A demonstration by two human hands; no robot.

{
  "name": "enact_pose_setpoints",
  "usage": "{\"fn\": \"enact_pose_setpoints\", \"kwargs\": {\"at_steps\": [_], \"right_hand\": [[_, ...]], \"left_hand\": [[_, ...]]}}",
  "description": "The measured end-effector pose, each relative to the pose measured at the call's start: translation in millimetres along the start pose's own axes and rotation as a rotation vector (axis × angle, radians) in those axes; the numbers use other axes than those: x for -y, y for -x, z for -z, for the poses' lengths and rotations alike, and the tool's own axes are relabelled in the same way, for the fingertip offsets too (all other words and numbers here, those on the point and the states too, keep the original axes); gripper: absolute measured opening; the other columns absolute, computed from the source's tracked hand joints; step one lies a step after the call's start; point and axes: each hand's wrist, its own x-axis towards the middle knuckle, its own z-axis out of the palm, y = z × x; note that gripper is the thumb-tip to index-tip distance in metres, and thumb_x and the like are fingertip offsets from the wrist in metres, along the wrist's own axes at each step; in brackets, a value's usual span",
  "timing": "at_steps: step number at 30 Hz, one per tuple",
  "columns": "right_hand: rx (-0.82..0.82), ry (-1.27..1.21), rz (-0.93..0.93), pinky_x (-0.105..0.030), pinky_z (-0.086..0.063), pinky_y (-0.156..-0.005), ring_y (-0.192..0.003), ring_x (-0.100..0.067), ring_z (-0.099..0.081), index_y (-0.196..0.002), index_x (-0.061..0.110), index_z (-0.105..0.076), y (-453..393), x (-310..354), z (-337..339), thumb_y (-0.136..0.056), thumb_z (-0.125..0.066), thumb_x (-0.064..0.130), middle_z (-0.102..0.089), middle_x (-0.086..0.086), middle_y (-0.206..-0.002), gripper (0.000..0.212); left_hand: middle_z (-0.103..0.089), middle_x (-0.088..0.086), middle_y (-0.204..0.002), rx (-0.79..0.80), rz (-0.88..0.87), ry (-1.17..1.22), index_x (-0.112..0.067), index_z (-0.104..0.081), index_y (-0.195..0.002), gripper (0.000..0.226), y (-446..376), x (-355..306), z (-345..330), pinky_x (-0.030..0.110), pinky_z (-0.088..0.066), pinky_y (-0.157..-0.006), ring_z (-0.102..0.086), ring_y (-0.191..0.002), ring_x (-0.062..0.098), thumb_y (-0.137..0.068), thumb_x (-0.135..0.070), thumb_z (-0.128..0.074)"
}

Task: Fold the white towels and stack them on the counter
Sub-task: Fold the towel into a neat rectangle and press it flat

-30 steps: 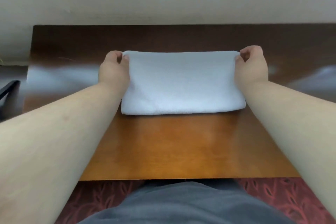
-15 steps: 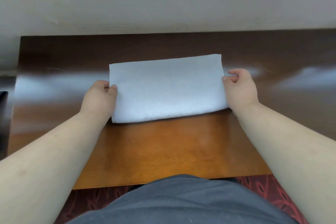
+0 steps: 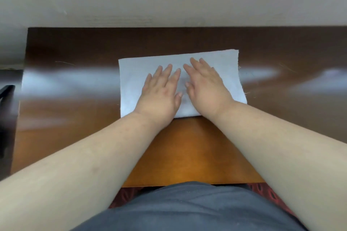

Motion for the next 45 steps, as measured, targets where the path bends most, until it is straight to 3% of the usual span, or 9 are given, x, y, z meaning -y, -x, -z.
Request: {"fn": "enact_pose_setpoints", "kwargs": {"at_steps": [4,9,14,16,18,21,27,37,45], "right_hand": [[0.113,0.260,-0.089,-0.049,0.005,-0.120,-0.150,-0.021,0.011,-0.156,0.029,0.000,-4,-41,-14,-0.095,-0.017,0.066,0.006,0.000,-0.165,0.074],[0.083,0.260,-0.159,-0.048,0.003,-0.119,-0.150,-0.021,0.012,-0.156,0.029,0.001,7,-68,-8,-0.090,-0.015,0.074,0.009,-0.003,-0.165,0.081],[-0.241,-0.442,-0.560,-0.031,-0.026,-0.112,-0.143,-0.023,-0.029,-0.147,0.026,-0.036,8,-56,11,-0.091,-0.055,0.044,-0.030,-0.004,-0.157,0.062],[-0.285,-0.716,-0.759,-0.033,-0.048,-0.092,-0.115,-0.023,-0.058,-0.137,0.027,-0.045,9,-58,22,-0.086,-0.059,0.038,-0.056,0.002,-0.131,0.054],[-0.230,-0.854,-0.911,-0.033,-0.051,-0.081,-0.098,-0.022,-0.061,-0.140,0.025,-0.038,10,-64,29,-0.085,-0.061,0.034,-0.055,0.004,-0.122,0.060],[-0.042,-0.853,-0.991,-0.035,-0.056,-0.071,-0.087,-0.027,-0.064,-0.115,0.017,-0.050,5,-77,34,-0.082,-0.064,0.034,-0.062,0.000,-0.111,0.039],[0.147,-0.807,-0.879,-0.046,-0.058,-0.082,-0.086,-0.030,-0.070,-0.092,0.019,-0.063,-5,-87,39,-0.084,-0.064,0.030,-0.071,-0.006,-0.100,0.014],[0.078,-0.657,-0.769,-0.046,-0.055,-0.084,-0.089,-0.032,-0.065,-0.111,0.023,-0.054,2,-72,34,-0.092,-0.060,0.028,-0.067,-0.004,-0.102,0.021],[-0.032,-0.697,-0.797,-0.042,-0.056,-0.076,-0.084,-0.031,-0.066,-0.114,0.017,-0.053,-35,7,20,-0.086,-0.059,0.027,-0.068,-0.010,-0.102,0.031]], "left_hand": [[0.011,0.002,-0.162,0.104,0.112,-0.162,-0.031,0.006,-0.153,0.068,3,36,-17,0.047,0.009,-0.117,0.015,-0.148,0.025,-0.095,-0.061,-0.013],[0.011,0.001,-0.162,0.103,0.214,-0.106,-0.034,0.003,-0.153,0.068,15,74,-5,0.048,0.003,-0.118,0.014,-0.148,0.021,-0.094,-0.062,-0.015],[-0.030,0.002,-0.152,-0.243,0.707,0.373,-0.025,-0.024,-0.150,0.064,23,67,14,0.044,-0.031,-0.110,-0.027,-0.140,0.026,-0.095,-0.045,-0.050],[-0.051,0.004,-0.132,-0.248,0.951,0.541,-0.016,-0.040,-0.141,0.061,23,70,18,0.040,-0.042,-0.098,-0.049,-0.124,0.030,-0.090,-0.044,-0.058],[-0.060,0.005,-0.118,-0.137,1.038,0.599,-0.008,-0.053,-0.127,0.055,24,73,18,0.035,-0.047,-0.087,-0.059,-0.106,0.033,-0.087,-0.046,-0.060],[-0.067,0.008,-0.107,0.005,1.040,0.610,-0.013,-0.062,-0.105,0.037,23,71,22,0.033,-0.048,-0.075,-0.060,-0.085,0.027,-0.090,-0.047,-0.056],[-0.060,0.007,-0.105,0.028,1.081,0.585,-0.019,-0.053,-0.107,0.031,17,54,30,0.034,-0.046,-0.079,-0.056,-0.092,0.031,-0.092,-0.045,-0.053],[-0.056,-0.008,-0.087,-0.143,0.989,0.767,-0.026,-0.040,-0.103,0.020,26,54,49,0.026,-0.037,-0.052,-0.057,-0.072,0.010,-0.094,-0.038,-0.053],[-0.057,0.003,-0.108,-0.121,0.857,0.727,-0.033,-0.031,-0.119,0.033,38,133,79,0.040,-0.055,-0.078,-0.063,-0.085,0.025,-0.094,-0.013,-0.041]]}}
